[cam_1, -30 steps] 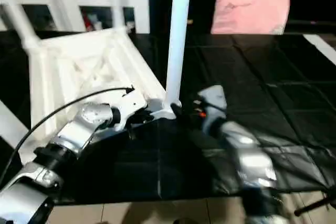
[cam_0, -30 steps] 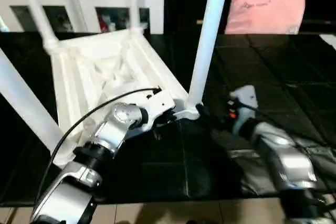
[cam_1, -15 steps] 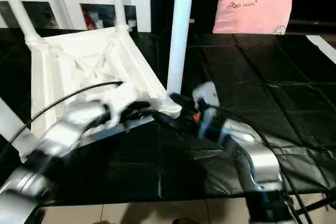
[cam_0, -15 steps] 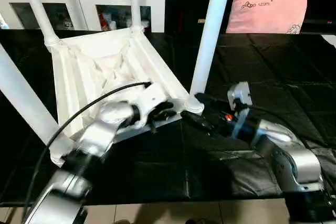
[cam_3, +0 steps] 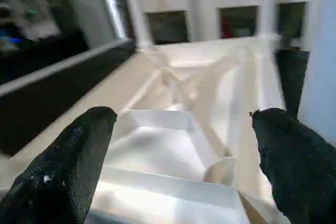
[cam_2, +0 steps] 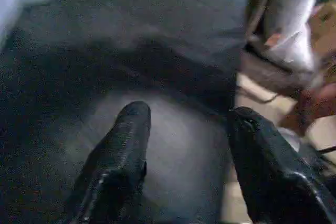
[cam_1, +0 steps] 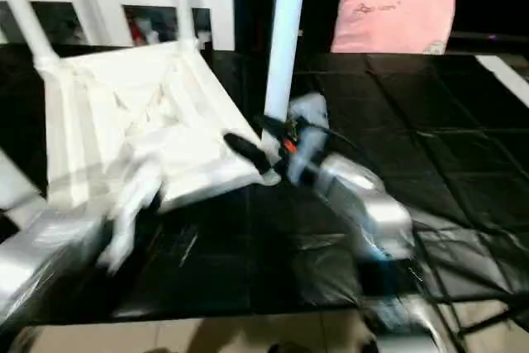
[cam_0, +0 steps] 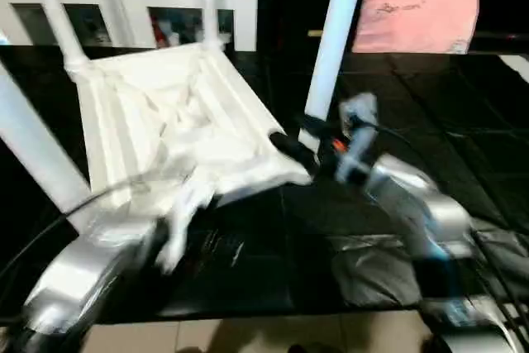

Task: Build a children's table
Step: Rotate table base

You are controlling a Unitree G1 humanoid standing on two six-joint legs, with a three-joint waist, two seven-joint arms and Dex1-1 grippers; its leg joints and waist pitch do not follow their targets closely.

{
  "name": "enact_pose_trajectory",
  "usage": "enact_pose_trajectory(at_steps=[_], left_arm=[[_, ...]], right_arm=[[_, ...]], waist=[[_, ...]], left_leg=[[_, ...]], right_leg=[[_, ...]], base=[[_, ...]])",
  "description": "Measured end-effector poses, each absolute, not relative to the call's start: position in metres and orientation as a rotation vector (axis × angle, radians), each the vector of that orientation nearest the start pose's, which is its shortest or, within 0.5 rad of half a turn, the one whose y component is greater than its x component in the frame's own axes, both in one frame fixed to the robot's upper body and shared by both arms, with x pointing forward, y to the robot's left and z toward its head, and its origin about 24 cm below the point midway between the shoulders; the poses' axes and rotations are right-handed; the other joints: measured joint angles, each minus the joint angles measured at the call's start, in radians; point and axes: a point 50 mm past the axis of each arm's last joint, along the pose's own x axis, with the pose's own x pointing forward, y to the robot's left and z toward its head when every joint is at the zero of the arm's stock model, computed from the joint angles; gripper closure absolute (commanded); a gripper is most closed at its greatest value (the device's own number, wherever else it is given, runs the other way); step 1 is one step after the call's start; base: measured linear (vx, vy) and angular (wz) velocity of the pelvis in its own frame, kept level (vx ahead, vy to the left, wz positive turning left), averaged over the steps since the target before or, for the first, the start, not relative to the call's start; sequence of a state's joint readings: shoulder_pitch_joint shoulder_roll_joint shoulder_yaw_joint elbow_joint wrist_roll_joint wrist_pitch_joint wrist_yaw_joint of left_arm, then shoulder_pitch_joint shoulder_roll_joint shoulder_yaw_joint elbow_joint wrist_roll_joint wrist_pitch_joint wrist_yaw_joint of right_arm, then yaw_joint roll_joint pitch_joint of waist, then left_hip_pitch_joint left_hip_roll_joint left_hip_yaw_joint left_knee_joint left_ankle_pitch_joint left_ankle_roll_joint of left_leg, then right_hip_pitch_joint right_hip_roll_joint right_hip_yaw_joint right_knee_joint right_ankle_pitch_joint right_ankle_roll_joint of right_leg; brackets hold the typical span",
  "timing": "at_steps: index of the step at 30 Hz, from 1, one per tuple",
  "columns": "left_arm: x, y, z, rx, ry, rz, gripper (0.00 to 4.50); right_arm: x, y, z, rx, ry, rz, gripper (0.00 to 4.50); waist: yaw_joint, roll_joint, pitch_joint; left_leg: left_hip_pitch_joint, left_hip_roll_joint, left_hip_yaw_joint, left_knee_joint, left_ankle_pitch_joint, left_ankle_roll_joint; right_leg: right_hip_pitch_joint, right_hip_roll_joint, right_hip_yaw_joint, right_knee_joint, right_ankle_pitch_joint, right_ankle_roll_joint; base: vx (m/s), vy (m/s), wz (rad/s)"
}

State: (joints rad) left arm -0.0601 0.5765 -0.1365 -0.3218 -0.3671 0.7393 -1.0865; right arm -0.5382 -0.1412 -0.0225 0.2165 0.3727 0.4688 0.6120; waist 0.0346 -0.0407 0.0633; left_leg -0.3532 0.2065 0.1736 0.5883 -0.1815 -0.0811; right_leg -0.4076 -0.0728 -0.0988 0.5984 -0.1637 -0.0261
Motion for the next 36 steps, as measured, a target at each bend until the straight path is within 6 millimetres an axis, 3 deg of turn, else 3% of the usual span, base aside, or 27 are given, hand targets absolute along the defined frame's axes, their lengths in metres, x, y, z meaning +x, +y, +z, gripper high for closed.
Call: enact_pose_trajectory(at_steps=[5, 8, 10, 13, 17, 19, 21, 25, 28, 36], left_arm=[[0.193, 0.172, 0.07, -0.012, 0.64, -1.208, 1.39], [0.171, 0.191, 0.067, -0.035, 0.729, -1.153, 1.16], [0.16, 0.206, 0.065, -0.039, 0.794, -1.106, 1.05], [0.156, 0.221, 0.069, -0.018, 0.826, -1.073, 0.84], [0.166, 0.258, 0.08, 0.066, 0.789, -0.921, 0.53], [0.182, 0.268, 0.091, 0.107, 0.705, -0.854, 0.32], [0.203, 0.272, 0.108, 0.145, 0.575, -0.806, 0.17], [0.224, 0.264, 0.125, 0.136, 0.412, -0.816, 0.07], [0.233, 0.252, 0.127, 0.105, 0.353, -0.857, 0.07], [0.256, 0.214, 0.127, 0.041, 0.258, -0.994, 0.07]], right_arm=[[0.343, -0.107, 0.112, 0.232, 0.128, 0.722, 0.0], [0.36, -0.113, 0.112, 0.183, 0.138, 0.628, 0.0], [0.368, -0.126, 0.11, 0.184, 0.141, 0.541, 0.0], [0.371, -0.134, 0.109, 0.174, 0.142, 0.495, 0.0], [0.371, -0.145, 0.108, 0.143, 0.144, 0.499, 0.0], [0.365, -0.154, 0.106, 0.109, 0.142, 0.527, 0.0], [0.352, -0.153, 0.091, 0.084, 0.18, 0.59, 0.0], [0.326, -0.149, 0.059, 0.062, 0.291, 0.658, 0.0], [0.316, -0.155, 0.043, 0.006, 0.366, 0.634, 0.0], [0.311, -0.157, 0.014, -0.164, 0.488, 0.494, 0.0]], waist=[[-0.005, -0.019, -0.003], [-0.012, -0.033, -0.001], [-0.002, -0.037, -0.001], [-0.002, -0.038, -0.002], [-0.002, -0.042, -0.003], [0.006, -0.042, -0.003], [0.007, -0.043, -0.004], [-0.004, -0.048, -0.007], [-0.006, -0.045, -0.006], [-0.005, -0.038, -0.004]], left_leg=[[0.0, 0.0, 0.002, 0.0, 0.0, 0.0], [0.001, 0.0, 0.001, 0.001, 0.0, 0.0], [0.001, 0.0, 0.001, 0.001, 0.0, 0.0], [0.0, -0.001, 0.001, 0.001, 0.0, 0.0], [-0.001, 0.0, -0.001, 0.001, 0.0, 0.0], [-0.001, 0.0, -0.002, 0.002, 0.0, -0.001], [0.001, 0.001, -0.002, 0.001, 0.0, 0.0], [0.001, 0.001, -0.001, 0.002, 0.0, -0.001], [0.003, 0.002, 0.0, 0.002, 0.001, -0.002], [0.005, 0.003, -0.003, 0.004, 0.003, -0.005]], right_leg=[[0.001, 0.0, 0.003, -0.001, 0.0, 0.0], [0.0, 0.0, 0.003, 0.002, 0.0, 0.0], [0.001, 0.001, 0.003, 0.002, -0.001, 0.002], [0.001, 0.001, 0.005, 0.001, -0.002, 0.003], [0.001, 0.003, 0.005, 0.002, -0.002, 0.003], [0.003, 0.003, 0.005, 0.001, -0.002, 0.003], [0.005, 0.006, 0.008, 0.002, -0.003, 0.004], [0.005, 0.008, 0.014, 0.002, -0.002, 0.002], [0.004, 0.012, 0.016, 0.003, -0.001, 0.001], [0.003, 0.014, 0.017, 0.008, 0.0, -0.001]], base=[[0.0, 0.0, 0.0], [0.0, 0.0, 0.0], [0.0, 0.0, 0.0], [0.0, 0.0, 0.0], [0.0, 0.0, 0.0], [0.0, 0.0, 0.0], [0.0, 0.0, 0.0], [0.0, 0.0, 0.0], [0.0, 0.0, 0.0], [0.0, 0.0, 0.0]])
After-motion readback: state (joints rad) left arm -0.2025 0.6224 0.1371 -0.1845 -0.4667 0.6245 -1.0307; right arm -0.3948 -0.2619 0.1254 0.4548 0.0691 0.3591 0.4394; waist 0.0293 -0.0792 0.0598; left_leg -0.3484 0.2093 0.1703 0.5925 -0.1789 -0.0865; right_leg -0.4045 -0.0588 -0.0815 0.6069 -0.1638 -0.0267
